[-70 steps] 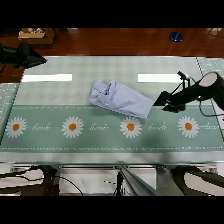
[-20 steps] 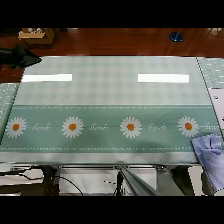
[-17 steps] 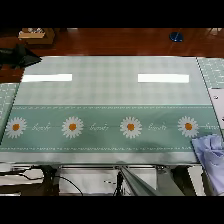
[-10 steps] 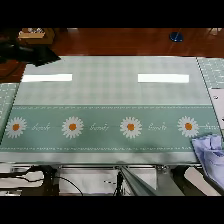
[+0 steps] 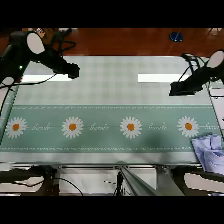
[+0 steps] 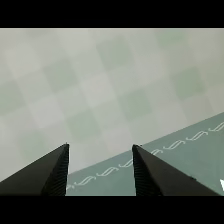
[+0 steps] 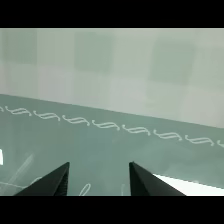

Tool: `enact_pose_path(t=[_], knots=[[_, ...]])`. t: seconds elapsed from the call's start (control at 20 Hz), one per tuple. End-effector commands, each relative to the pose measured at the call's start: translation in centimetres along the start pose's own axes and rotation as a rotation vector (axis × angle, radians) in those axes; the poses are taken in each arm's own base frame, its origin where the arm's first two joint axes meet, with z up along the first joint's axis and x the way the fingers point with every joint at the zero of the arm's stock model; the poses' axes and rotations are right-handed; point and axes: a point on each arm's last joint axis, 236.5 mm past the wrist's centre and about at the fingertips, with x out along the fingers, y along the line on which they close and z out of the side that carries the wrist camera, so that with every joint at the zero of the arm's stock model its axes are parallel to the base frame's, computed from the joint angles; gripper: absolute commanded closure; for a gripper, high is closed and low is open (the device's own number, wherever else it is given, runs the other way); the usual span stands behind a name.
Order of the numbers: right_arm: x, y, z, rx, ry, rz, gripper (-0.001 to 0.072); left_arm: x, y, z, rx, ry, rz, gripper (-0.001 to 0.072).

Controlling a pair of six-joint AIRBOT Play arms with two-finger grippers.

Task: Fold the shirts.

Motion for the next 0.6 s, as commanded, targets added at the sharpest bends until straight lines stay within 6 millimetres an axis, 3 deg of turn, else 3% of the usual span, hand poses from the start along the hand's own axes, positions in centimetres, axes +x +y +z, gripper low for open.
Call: enact_pose_path(t=[0.0,0.05,0.1,0.15,0.35,0.4,0.55], knots=[[0.5,1.3,-0.6,-0.065,0.051,-0.026,0.0274,1.1,-0.1,-3.0,-0.038,0.142,0.042,0.0238],[0.5,1.2,-0.6,-0.065,0.051,-0.027,0.0254,1.4,-0.1,-3.5,-0.047,0.168,0.040,0.0233],[0.5,1.2,-0.6,-0.065,0.051,-0.028,0.0152,1.5,-0.2,-3.8,-0.047,0.183,0.038,0.0168],[0.5,1.2,-0.6,-0.065,0.051,-0.027,0.0110,1.7,-0.5,-4.0,-0.050,0.193,0.026,0.0101],[0.5,1.3,-0.2,-0.065,0.034,-0.027,0.0110,2.1,-0.7,-4.1,-0.054,0.200,0.013,0.0081],[0.5,1.2,0.0,-0.065,0.027,-0.028,0.0110,2.3,-0.7,-4.1,-0.052,0.204,0.012,-0.0013],[0.5,1.3,0.1,-0.065,0.021,-0.028,0.0110,2.7,-0.9,-4.3,-0.055,0.215,0.003,-0.0011]])
